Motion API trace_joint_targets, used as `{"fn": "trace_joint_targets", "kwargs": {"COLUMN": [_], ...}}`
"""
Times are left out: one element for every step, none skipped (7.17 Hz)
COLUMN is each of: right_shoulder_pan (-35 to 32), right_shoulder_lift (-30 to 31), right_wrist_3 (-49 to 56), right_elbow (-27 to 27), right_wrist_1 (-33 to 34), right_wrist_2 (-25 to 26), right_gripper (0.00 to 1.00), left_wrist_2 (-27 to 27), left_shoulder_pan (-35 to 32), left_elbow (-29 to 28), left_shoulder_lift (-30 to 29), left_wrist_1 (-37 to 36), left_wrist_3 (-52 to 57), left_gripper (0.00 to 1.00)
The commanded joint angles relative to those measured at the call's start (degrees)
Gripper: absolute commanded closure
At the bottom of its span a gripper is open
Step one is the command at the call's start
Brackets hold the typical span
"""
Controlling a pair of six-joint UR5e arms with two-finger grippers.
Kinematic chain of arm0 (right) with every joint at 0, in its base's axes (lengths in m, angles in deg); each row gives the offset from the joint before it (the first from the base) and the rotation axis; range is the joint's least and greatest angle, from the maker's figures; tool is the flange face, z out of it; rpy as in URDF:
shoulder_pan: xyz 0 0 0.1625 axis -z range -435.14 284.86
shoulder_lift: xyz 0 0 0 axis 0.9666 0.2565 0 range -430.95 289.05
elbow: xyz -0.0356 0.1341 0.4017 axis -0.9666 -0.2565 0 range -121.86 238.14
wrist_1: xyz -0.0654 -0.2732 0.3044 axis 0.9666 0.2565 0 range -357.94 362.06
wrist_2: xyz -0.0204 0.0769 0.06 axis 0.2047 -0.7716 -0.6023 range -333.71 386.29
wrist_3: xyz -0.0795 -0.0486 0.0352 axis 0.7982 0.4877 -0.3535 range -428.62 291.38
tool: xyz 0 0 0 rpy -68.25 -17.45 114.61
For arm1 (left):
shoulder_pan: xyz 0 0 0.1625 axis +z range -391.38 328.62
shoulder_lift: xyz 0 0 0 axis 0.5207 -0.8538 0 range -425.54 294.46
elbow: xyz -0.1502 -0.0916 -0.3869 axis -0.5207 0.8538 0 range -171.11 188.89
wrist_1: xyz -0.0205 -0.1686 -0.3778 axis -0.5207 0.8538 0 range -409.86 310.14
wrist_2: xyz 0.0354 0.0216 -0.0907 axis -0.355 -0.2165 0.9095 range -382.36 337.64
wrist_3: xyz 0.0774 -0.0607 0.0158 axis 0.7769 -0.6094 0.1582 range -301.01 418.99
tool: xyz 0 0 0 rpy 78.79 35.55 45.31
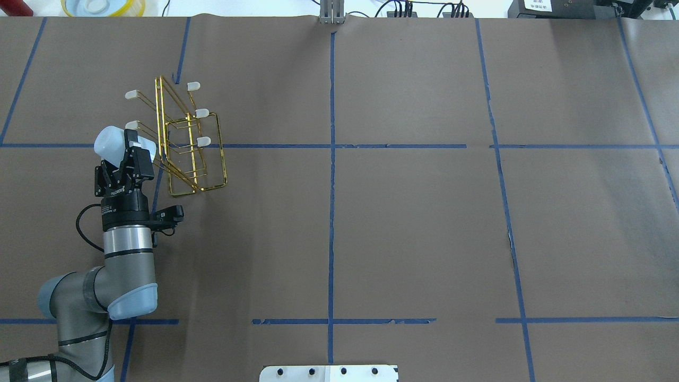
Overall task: Hang cup on cup holder
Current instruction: 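Hook the cup onto a white-tipped peg of the gold rack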
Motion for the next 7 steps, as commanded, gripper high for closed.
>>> {"fn": "trace_joint_targets", "kwargs": {"right_shoulder_pan": [0.0, 0.0, 0.0, 0.0, 0.0, 0.0, 0.0], "right_shoulder_lift": [-0.1, 0.0, 0.0, 0.0, -0.1, 0.0, 0.0], "right_wrist_3": [0.0, 0.0, 0.0, 0.0, 0.0, 0.0, 0.0], "right_elbow": [0.0, 0.0, 0.0, 0.0, 0.0, 0.0, 0.0], "right_wrist_1": [0.0, 0.0, 0.0, 0.0, 0.0, 0.0, 0.0], "right_wrist_2": [0.0, 0.0, 0.0, 0.0, 0.0, 0.0, 0.0], "right_gripper": [0.0, 0.0, 0.0, 0.0, 0.0, 0.0, 0.0], "left_wrist_2": [0.0, 0.1, 0.5, 0.6, 0.7, 0.7, 0.7], "left_shoulder_pan": [-0.1, -0.1, -0.1, -0.1, -0.1, -0.3, -0.3], "left_elbow": [-0.5, -0.5, -0.1, 0.0, 0.0, 0.2, 0.5], "left_shoulder_lift": [-0.3, -0.4, -0.6, -0.7, -0.7, -0.7, -0.5], "left_wrist_1": [0.1, 0.2, 0.8, 0.8, 0.8, 0.8, 0.9], "left_wrist_3": [0.0, -0.2, -0.6, -0.5, -0.5, -0.5, -0.5], "left_gripper": [1.0, 0.96, 0.01, 0.0, 0.0, 0.0, 0.0]}}
